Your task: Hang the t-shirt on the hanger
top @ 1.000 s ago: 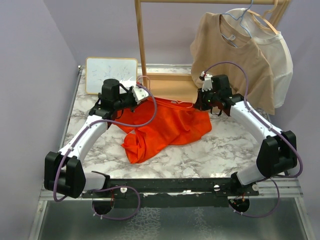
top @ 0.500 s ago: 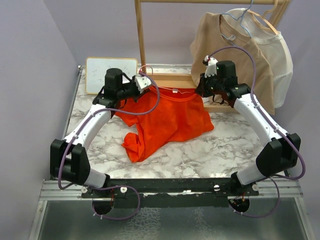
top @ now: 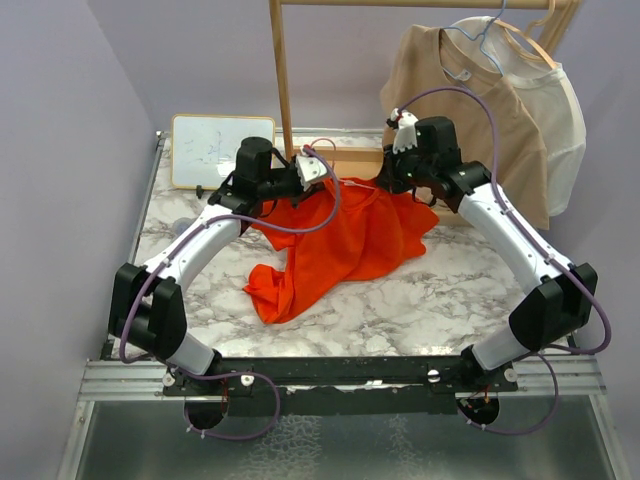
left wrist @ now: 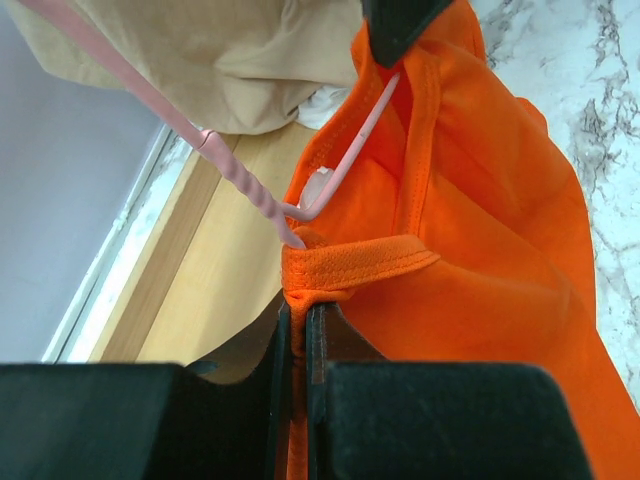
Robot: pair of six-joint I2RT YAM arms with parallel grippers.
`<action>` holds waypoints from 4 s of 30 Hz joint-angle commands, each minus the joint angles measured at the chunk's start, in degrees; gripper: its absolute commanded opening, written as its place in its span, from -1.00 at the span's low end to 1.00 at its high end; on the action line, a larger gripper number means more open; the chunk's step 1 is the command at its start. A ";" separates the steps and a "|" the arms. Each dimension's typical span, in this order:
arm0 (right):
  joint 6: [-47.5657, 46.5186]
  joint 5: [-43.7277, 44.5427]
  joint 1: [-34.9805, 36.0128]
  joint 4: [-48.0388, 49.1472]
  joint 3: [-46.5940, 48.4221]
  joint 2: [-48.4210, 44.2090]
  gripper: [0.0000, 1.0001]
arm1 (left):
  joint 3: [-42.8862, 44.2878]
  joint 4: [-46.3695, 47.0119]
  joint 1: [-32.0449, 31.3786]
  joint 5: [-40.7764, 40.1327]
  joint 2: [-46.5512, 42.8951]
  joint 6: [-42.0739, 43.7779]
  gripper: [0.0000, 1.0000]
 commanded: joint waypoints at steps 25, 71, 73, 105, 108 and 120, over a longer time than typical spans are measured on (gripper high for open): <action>3.18 1.69 4.09 3.00 -2.74 -4.11 -0.01 | -1.26 7.39 -1.19 10.65 -1.05 -7.18 -1.00; -30.24 -19.74 -6.90 -7.52 -16.83 -19.56 0.00 | 4.22 -1.39 0.76 30.57 -0.37 -2.58 -1.00; -30.71 -20.97 -6.90 -6.31 -17.51 -19.36 0.01 | 4.13 -0.80 0.76 30.64 -0.30 -3.11 -1.00; -27.91 -23.60 -6.90 -1.92 -18.72 -26.30 -0.98 | 8.21 -3.49 5.56 23.31 5.87 -6.11 -0.45; -27.56 -23.40 -6.90 -2.70 -18.57 -27.15 -0.98 | 8.21 -3.76 7.17 22.80 6.52 -5.15 -0.45; -25.07 -20.92 -6.90 -3.87 -18.38 -31.54 -0.98 | 8.33 -7.22 11.08 20.75 8.38 0.01 -0.44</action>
